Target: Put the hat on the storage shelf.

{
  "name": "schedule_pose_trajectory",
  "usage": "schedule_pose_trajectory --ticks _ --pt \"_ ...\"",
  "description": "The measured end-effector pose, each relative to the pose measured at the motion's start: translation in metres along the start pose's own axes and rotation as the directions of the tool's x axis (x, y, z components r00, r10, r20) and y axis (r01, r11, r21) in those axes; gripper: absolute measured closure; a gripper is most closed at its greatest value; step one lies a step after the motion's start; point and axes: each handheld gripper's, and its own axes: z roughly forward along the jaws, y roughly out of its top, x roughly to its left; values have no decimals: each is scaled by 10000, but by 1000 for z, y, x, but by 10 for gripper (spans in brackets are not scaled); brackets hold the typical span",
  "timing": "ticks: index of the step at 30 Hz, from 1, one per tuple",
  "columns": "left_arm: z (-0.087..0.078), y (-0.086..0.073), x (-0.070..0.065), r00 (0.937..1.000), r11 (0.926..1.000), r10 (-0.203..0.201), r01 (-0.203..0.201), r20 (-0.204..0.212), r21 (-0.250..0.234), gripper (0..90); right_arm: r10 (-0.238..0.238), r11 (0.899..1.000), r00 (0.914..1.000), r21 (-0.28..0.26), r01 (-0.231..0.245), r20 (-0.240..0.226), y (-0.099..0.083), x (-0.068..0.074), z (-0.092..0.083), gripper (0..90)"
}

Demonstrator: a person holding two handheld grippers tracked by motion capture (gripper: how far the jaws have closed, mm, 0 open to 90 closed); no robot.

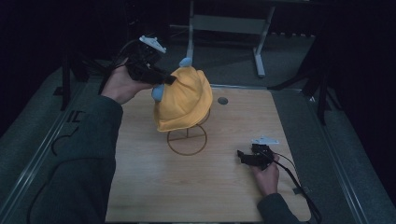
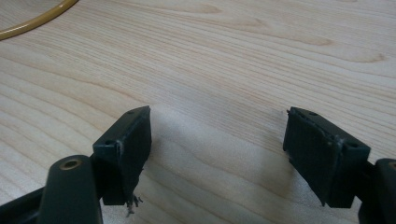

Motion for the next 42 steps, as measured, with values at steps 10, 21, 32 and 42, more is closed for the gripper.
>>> schedule_pose_trajectory --ticks 10,21,32,42 --pt "17 6 -5 9999 9996 -138 138 -36 -231 775 -2 10000 10000 5 2 -4 0 0 0 233" --pt "28 7 -10 9999 9994 -133 134 46 -313 751 -16 10000 10000 -2 16 -13 0 0 0 232" --pt "36 8 -15 9999 9994 -40 44 130 -352 754 -32 10000 10000 5 32 -8 0 0 0 232" --pt "45 9 -19 10000 9999 67 -67 -50 -104 760 -38 10000 10000 5 38 -7 0 0 0 232"
